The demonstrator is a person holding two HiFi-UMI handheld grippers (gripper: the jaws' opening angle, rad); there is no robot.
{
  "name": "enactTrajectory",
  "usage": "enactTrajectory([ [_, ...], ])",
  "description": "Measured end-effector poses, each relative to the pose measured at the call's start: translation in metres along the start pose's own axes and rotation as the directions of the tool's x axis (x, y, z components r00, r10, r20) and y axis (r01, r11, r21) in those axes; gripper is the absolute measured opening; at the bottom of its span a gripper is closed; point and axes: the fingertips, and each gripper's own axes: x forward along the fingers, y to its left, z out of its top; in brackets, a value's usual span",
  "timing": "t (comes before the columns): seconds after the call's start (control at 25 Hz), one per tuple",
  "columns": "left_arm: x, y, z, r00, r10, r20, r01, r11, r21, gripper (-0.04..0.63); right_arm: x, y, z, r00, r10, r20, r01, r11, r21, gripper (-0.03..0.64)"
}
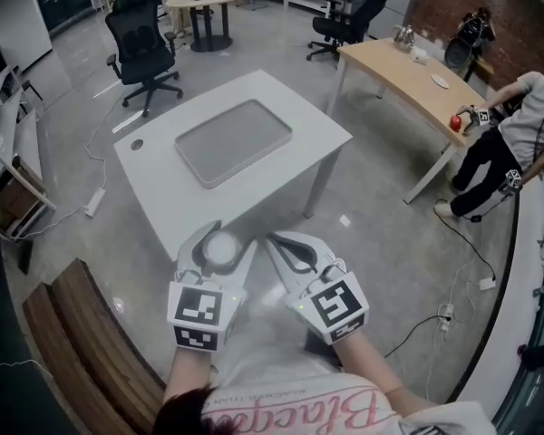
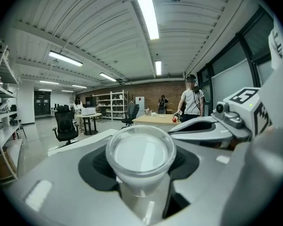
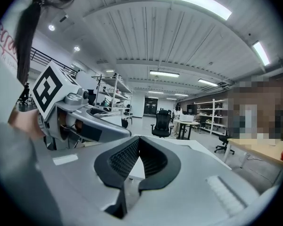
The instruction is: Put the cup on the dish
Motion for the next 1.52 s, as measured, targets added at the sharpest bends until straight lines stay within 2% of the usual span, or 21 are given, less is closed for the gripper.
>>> enactTrajectory([
  [0.28,0.048,0.045,0.002,0.999,-0.028,-0.017,0.028,1.000,-0.008,0.247,0.061,-0.026,0.012,1.000,0.010,-0.012,-0.011,1.000,-0.012,0.002],
  [0.6,0.091,0.084,0.001,0.999,-0.030,-0.026,0.030,0.999,-0.026,0.247,0.101,-0.054,0.010,0.999,0.004,-0.038,-0.004,1.000,-0.001,0.002],
  [0.76,0.115,0.094,-0.007,0.999,-0.026,-0.025,0.025,0.997,-0.068,0.247,0.111,-0.066,0.002,0.998,0.009,-0.059,-0.009,1.000,0.004,0.003],
  [0.88,0.137,0.102,-0.014,0.999,-0.018,-0.027,0.016,0.996,-0.091,0.247,0.120,-0.076,-0.006,0.997,0.016,-0.075,-0.014,0.999,0.032,0.003],
  [1.0,0.161,0.113,-0.015,1.000,0.000,-0.009,-0.001,0.998,-0.070,0.247,0.133,-0.089,-0.010,0.996,0.031,-0.082,-0.027,0.998,0.051,0.002],
  [1.32,0.230,0.150,-0.033,0.995,0.102,0.019,-0.101,0.994,-0.030,0.247,0.169,-0.135,-0.020,0.993,0.052,-0.107,-0.045,0.997,0.065,0.003],
  [1.44,0.258,0.158,-0.045,0.995,0.095,0.021,-0.094,0.995,-0.033,0.247,0.181,-0.148,-0.023,0.991,0.060,-0.117,-0.052,0.996,0.070,0.002],
  [1.52,0.275,0.163,-0.060,0.996,0.091,-0.004,-0.091,0.995,-0.039,0.247,0.186,-0.154,-0.024,0.990,0.071,-0.123,-0.063,0.996,0.070,0.003],
])
